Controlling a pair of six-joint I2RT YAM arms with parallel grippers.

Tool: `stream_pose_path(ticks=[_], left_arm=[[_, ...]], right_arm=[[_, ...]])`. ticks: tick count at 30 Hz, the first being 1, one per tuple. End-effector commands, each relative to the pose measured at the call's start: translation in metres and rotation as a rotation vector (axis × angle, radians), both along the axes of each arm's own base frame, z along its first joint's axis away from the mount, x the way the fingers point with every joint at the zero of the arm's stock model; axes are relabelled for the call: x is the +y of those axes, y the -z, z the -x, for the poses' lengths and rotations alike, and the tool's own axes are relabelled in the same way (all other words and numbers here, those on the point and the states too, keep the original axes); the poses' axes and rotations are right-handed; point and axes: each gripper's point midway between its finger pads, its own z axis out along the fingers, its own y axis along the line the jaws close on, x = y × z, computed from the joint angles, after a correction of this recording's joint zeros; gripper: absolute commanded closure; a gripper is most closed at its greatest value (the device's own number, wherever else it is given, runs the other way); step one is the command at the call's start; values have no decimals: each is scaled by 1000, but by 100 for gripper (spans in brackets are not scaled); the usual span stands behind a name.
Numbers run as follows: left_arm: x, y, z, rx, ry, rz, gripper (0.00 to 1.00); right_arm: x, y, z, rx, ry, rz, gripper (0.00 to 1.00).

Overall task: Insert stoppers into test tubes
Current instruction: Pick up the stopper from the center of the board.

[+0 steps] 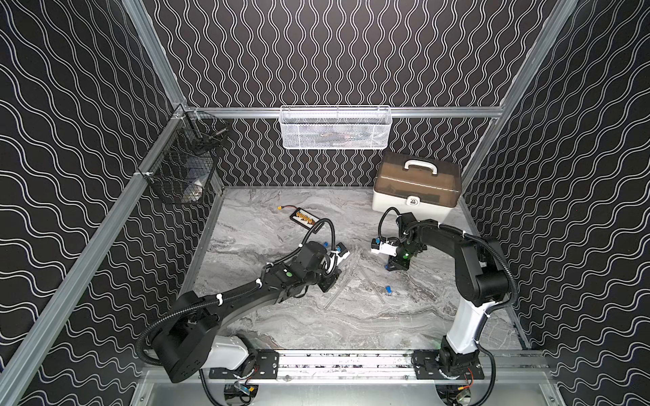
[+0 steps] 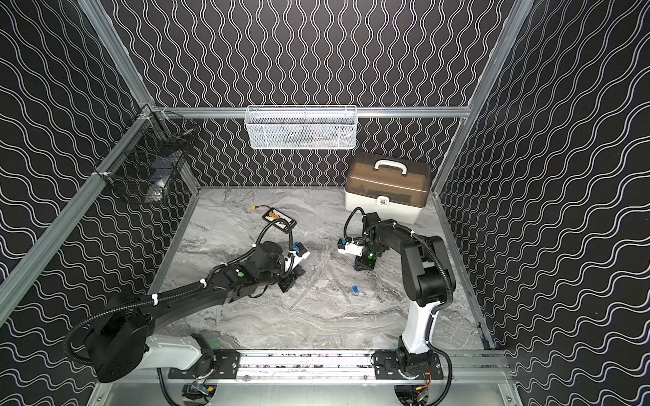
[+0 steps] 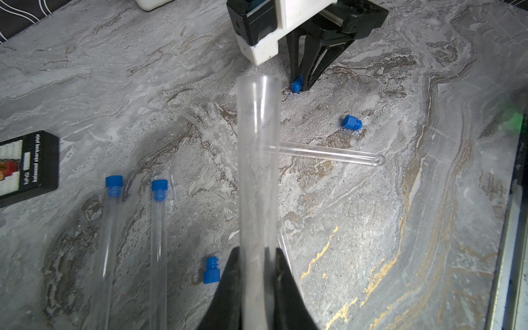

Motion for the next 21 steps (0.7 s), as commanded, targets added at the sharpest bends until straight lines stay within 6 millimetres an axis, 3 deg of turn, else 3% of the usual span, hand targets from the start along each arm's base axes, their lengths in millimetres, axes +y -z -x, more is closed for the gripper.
stream_pose_path(ticks=[1,12,21], left_arm=[[-3,-9,-6,-50,11,12,99],[0,-15,-5,-60,16,-10,99],[14,-21,-3,-136,60,-128,99]], right_arm=[[1,3,13,48,-23,-5,82],[11,-9,9,20,11,-69,90],[28,-66,10,-77,102,-214,90]])
